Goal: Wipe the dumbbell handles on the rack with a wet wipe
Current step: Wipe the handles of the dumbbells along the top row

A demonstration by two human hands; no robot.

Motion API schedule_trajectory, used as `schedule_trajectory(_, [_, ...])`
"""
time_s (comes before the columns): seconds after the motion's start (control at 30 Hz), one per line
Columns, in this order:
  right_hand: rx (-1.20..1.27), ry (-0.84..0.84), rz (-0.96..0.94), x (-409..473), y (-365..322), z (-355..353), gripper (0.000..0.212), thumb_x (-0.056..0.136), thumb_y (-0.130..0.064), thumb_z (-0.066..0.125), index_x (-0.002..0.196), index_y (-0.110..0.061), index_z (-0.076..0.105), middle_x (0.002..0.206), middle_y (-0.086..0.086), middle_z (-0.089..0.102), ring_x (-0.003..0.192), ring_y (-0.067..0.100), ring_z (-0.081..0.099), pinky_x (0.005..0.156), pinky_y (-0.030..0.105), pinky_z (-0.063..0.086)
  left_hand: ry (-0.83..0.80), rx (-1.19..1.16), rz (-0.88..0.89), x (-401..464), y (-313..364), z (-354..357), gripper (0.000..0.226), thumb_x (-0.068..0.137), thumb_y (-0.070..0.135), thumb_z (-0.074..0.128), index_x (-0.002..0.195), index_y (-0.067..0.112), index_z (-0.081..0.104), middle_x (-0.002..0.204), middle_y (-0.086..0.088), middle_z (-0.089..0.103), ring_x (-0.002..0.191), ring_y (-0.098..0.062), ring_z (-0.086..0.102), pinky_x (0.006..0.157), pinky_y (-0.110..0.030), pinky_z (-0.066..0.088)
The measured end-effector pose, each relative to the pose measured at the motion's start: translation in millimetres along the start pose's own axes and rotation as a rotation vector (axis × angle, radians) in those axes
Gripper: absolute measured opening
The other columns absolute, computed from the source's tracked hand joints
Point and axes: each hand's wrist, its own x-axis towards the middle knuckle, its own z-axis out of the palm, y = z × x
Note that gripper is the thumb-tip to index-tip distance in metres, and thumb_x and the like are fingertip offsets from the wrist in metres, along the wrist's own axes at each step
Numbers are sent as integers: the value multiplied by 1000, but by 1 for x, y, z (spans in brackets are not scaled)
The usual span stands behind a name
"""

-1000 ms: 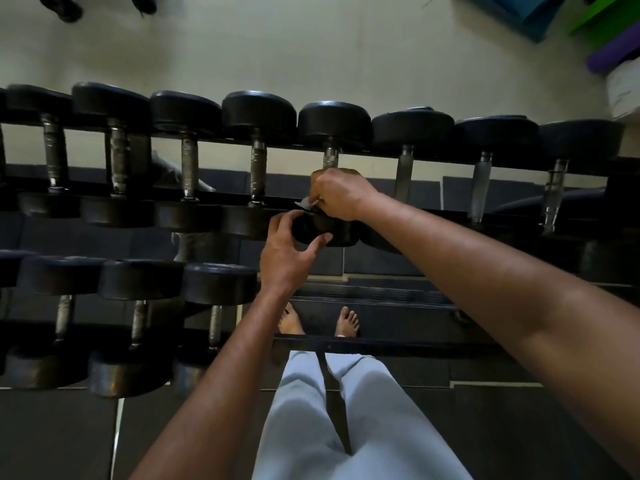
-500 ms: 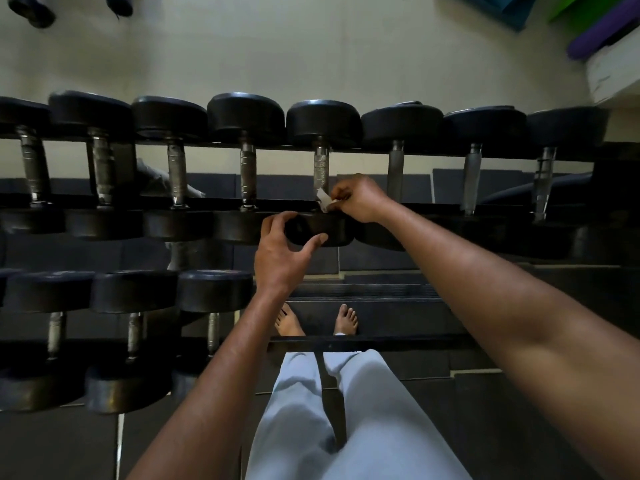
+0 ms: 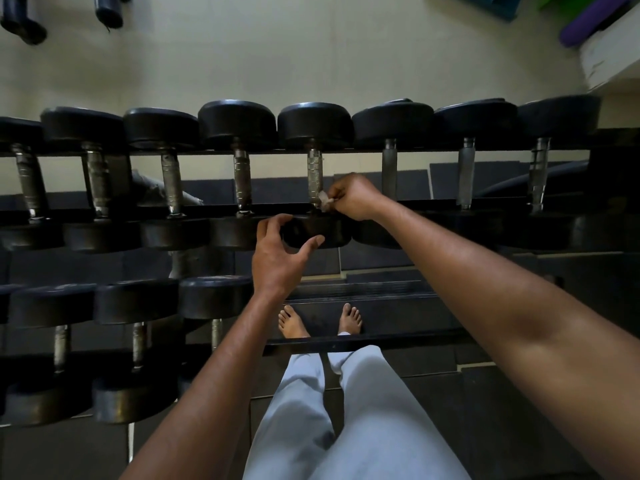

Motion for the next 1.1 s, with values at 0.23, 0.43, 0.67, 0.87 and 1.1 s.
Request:
schedule_trajectory(0.23, [-133,117,-213,-9,-10,3,24,94,-31,80,117,-28,76,116,-9,71,102,10,63,84,25,49,16,39,1,-2,-2,4,73,84,60,84,141,27,53,140,8,46,112,-10,62,91,-34,64])
schedule_trajectory(0.43, [-210,262,-334,1,-13,1,17,99,-30,73,112,-21,78,108,1,74,95,17,69,80,30,53,4,24,-6,-1,-6,4,74,83,66,82,141,32,50,138,13,42,106,-15,66,84,-38,66])
schedule_trajectory(0.67, [198,682,-91,35,-31,15,21,91,-39,83,104,-22,83,97,-5,81,88,12,74,80,30,60,12,30,1,0,-11,6,75,83,67,82,141,32,51,138,12,43,106,-15,66,84,-38,66])
schedule_trajectory(0.87, [708,642,198,41,-39,24,21,89,-36,85,103,-22,79,104,-5,78,99,13,72,87,26,58,15,14,-5,1,-10,7,75,83,64,83,143,30,52,140,10,43,109,-14,64,86,-39,65])
schedule_trajectory(1.1, [862,513,349,51,-38,14,20,93,-34,82,103,-22,71,98,-2,76,94,19,75,89,41,65,9,7,-1,1,-10,7,75,83,62,83,143,31,51,140,10,43,113,-11,61,88,-38,65])
